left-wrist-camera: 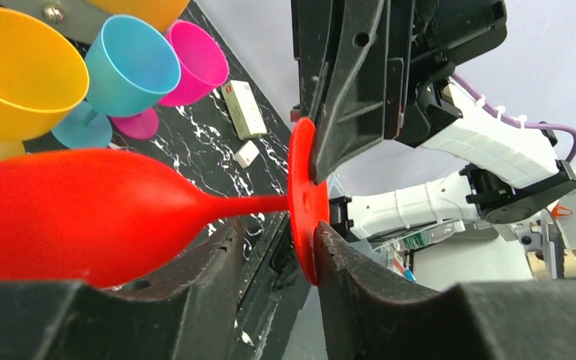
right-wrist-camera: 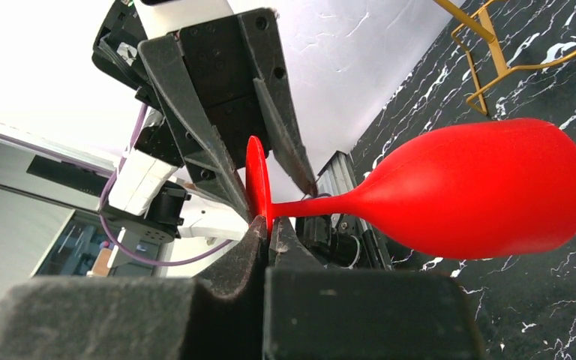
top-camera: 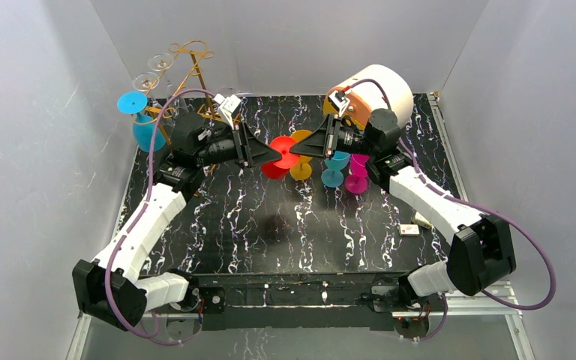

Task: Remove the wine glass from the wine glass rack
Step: Place the wine glass at the center of the board.

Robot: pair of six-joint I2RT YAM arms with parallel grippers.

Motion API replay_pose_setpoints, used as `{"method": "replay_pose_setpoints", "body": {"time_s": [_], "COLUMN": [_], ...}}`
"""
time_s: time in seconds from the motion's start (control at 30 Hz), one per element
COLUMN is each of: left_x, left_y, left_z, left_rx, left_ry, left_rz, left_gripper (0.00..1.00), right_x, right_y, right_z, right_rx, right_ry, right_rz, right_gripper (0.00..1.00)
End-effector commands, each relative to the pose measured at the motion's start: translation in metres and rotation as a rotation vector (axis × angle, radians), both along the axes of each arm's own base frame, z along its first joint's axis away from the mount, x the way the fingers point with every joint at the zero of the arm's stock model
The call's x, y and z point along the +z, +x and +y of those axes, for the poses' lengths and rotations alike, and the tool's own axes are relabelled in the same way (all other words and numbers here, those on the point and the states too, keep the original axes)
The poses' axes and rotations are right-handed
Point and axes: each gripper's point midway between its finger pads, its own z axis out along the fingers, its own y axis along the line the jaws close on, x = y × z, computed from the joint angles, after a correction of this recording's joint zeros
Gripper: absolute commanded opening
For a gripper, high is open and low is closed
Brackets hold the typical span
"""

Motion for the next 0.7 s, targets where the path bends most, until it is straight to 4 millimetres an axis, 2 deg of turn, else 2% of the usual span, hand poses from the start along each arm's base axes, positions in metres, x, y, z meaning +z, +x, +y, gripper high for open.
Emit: {"method": "replay_pose_setpoints", "body": {"time_s": [0.0,0.2,0.3,0.43,0.53,0.67], "left_x": [0.006,0.011,0.008,0.008,0.008,0.006], "left_y": [-0.022,-0.027,-0.029,-0.033,-0.031,-0.026], "left_z": [0.001,-0.003,-0.008,-0.011,-0.010,-0.010], "left_rx": [-0.061,-0.092,-0.119,-0.139,-0.122,-0.112], "left_ry": [0.012,-0.002,-0.003,-0.003,0.002,0.010], "left_rz": [0.022,0.044,0.063,0.063,0.051,0.031], "left_gripper": [0.35,0.25,0.14,0.12,0.05,0.00], "right_x": [0.024,0.024,0.022,0.020,0.021,0.021], "right_y": [0.000,0.001,-0.001,-0.001,-0.002,-0.006], "right_z": [-0.002,0.003,0.005,0.005,0.004,0.003], "right_rx": [-0.035,-0.054,-0.048,-0.054,-0.053,-0.038], "right_ry": [0.027,-0.013,-0.022,-0.034,-0.037,-0.036], "right_rz": [-0.090,-0.121,-0.134,-0.139,-0.151,-0.168], "right_gripper": [0.01,0.01,0.01,0.01,0.01,0.01]}}
